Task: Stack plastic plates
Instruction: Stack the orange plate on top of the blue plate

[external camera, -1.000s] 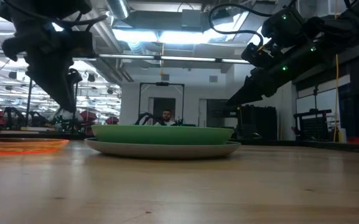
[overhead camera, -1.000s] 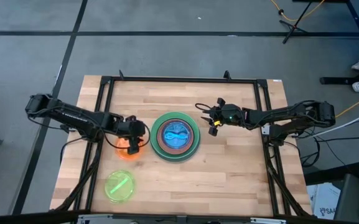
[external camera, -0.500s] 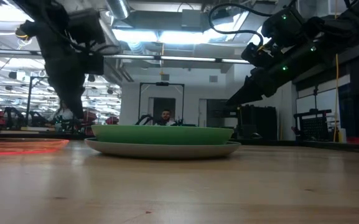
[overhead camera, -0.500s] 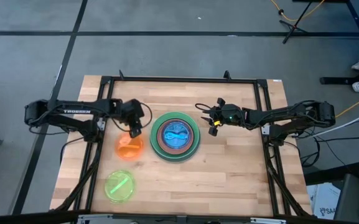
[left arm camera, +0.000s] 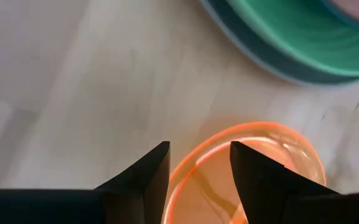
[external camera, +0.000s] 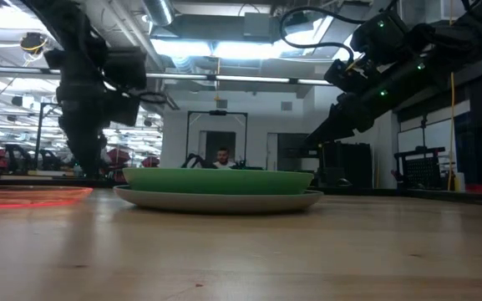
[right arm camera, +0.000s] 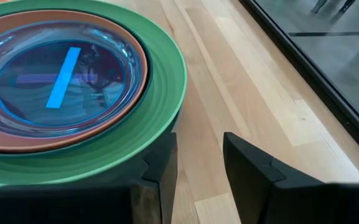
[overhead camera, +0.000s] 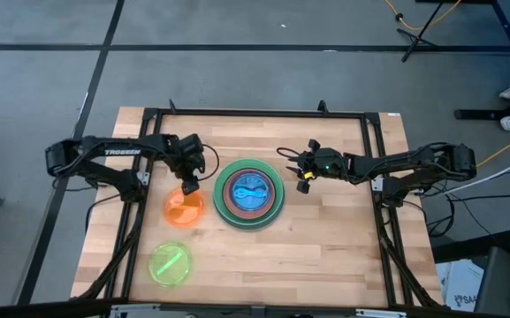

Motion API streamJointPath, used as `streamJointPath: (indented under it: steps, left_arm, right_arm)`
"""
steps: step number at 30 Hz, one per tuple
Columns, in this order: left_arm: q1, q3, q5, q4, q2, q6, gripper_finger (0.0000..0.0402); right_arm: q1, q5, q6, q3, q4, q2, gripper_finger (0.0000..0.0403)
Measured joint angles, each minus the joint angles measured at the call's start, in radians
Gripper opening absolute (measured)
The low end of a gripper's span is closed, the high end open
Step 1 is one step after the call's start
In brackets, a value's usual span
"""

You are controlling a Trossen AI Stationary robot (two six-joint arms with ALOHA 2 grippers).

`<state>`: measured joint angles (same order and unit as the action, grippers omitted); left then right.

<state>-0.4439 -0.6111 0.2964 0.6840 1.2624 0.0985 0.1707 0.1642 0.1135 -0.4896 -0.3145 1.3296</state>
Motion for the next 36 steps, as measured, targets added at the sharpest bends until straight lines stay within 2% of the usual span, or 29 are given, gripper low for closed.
streamJointPath:
  steps: [2,6,10,16,26,32,36]
  left_arm:
    - [0.0,-0.015,0.002,0.028,0.042,-0.005,0.0161]
    - [0.0,-0.051,-0.059,0.058,0.11,-0.017,0.0161]
    - [0.001,-0.052,0.007,0.065,0.145,-0.044,0.0161]
    - [0.002,-0.053,0.009,0.064,0.159,-0.045,0.0161]
    - [0.055,-0.053,-0.069,0.065,0.16,-0.022,0.0161]
    - [0.079,-0.053,-0.077,0.062,0.161,-0.016,0.0159]
    - [0.097,-0.057,-0.125,0.053,0.208,-0.001,0.0146]
  right_arm:
    - [0.0,0.0,0.0,0.0,-0.001,0.0,0.0121]
    - [0.0,0.0,0.0,0.0,-0.007,0.0,0.0121]
    - [0.0,-0.001,0.0,0.0,-0.004,0.0,0.0121]
    - [0.0,-0.001,0.0,0.0,-0.003,0.0,0.0121]
    - [0.0,-0.026,-0.008,0.0,-0.012,0.0,0.0121]
    - [0.0,-0.052,-0.009,0.0,-0.028,0.0,0.0121]
    - [0.0,-0.052,-0.01,0.0,-0.027,0.0,0.0121]
